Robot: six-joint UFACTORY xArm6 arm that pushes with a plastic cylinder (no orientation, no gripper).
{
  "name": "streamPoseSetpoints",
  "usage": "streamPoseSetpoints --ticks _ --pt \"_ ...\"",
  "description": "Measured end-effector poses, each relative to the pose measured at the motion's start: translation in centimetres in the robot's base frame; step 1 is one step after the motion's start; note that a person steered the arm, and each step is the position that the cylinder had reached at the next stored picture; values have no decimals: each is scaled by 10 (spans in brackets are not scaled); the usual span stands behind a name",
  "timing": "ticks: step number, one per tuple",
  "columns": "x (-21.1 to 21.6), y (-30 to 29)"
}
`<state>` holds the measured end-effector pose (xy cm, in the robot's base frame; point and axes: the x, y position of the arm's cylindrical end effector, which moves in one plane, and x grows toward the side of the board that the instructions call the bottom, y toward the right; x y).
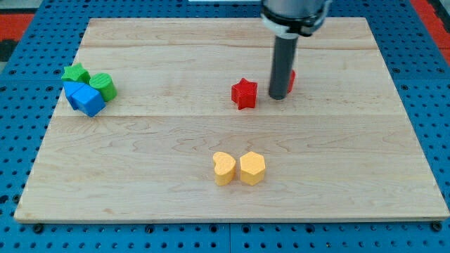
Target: Put the red circle vertically above the red star
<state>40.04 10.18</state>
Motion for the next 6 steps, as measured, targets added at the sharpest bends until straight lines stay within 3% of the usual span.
streamPoseSetpoints --ticks 4,5,6 --pt "-104 67" --pt "-119 -20" --pt "-102 -44"
